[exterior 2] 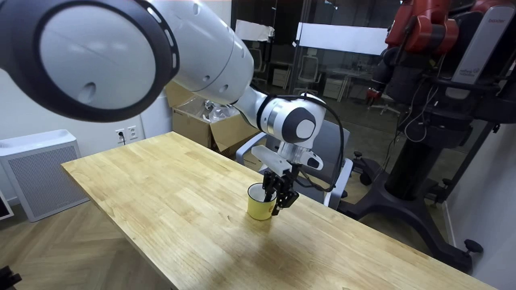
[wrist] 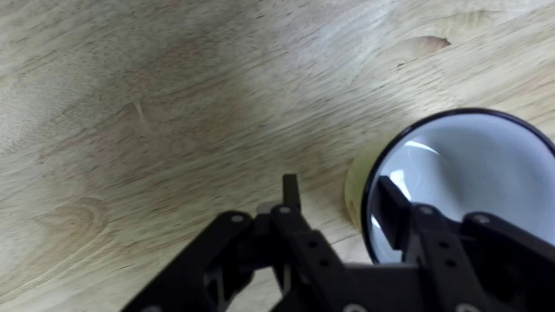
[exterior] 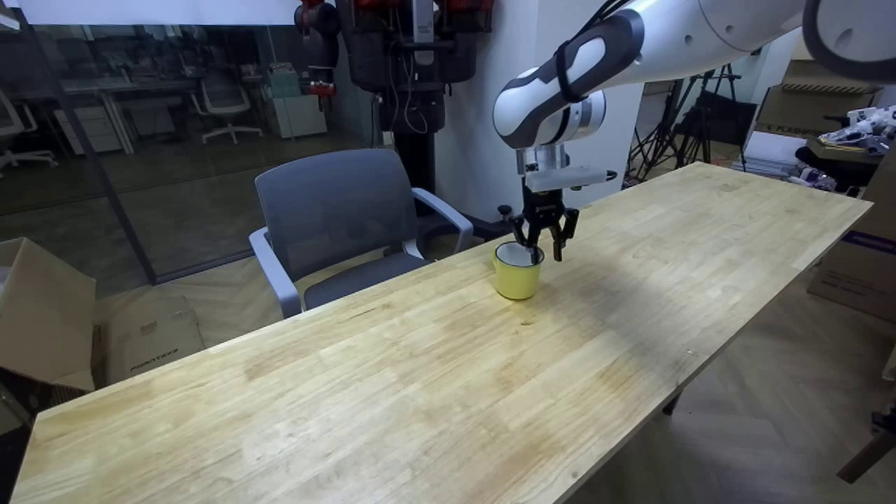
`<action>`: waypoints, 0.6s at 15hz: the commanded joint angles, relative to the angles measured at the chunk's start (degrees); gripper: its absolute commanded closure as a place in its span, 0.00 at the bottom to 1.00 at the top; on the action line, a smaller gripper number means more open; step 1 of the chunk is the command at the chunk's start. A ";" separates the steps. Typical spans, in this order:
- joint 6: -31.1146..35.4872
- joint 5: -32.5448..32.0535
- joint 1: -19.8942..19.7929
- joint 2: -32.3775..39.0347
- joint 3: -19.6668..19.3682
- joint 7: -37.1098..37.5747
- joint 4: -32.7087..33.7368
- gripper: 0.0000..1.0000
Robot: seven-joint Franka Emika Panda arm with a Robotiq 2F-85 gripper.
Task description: Move the yellow mug forwards
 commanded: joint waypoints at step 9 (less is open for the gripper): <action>-5.76 -0.68 1.15 1.78 -0.42 2.16 4.62 0.97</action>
